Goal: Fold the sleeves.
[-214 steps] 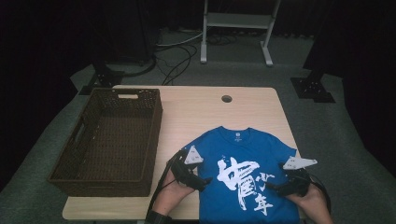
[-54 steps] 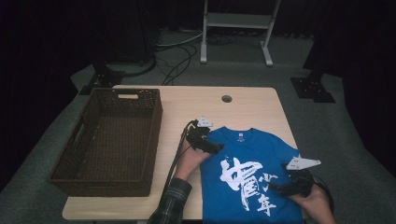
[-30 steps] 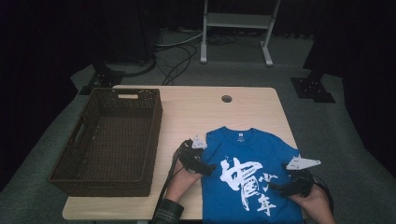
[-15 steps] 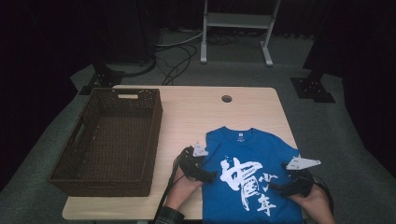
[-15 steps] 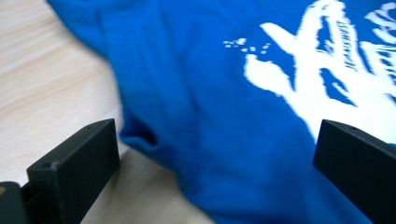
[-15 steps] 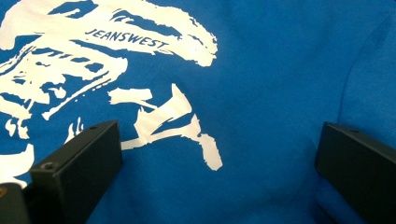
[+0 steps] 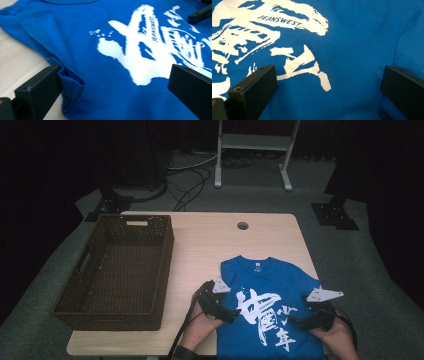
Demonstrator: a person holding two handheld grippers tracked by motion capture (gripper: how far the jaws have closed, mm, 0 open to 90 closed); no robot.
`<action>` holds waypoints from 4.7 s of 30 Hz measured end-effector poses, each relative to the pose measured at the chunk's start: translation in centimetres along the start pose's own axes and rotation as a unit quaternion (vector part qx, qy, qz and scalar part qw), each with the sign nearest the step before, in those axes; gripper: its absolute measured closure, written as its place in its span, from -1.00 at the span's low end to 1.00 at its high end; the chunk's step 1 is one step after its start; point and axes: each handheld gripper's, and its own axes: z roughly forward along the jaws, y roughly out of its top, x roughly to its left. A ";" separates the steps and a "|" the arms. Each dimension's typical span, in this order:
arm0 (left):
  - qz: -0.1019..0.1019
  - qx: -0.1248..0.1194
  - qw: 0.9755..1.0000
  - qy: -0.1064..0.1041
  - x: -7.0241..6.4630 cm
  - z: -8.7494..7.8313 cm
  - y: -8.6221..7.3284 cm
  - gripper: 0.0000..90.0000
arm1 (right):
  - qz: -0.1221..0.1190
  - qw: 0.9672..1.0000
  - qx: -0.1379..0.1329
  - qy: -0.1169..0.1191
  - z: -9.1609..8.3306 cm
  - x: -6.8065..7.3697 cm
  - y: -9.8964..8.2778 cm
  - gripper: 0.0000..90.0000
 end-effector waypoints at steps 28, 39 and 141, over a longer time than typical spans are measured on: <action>0.069 0.037 0.997 0.022 -1.7 1.4 -0.9 -1.00 | 0.000 1.000 0.001 0.001 0.0 0.0 0.0 -1.00; 0.068 0.037 0.997 0.022 -1.7 1.4 -0.9 -1.00 | 0.013 1.000 -0.004 -0.001 -0.1 0.0 0.2 -0.94; 0.051 0.033 0.997 0.046 -1.5 0.4 -1.6 -0.98 | 0.146 0.982 -0.033 -0.111 -1.3 -11.2 1.0 0.44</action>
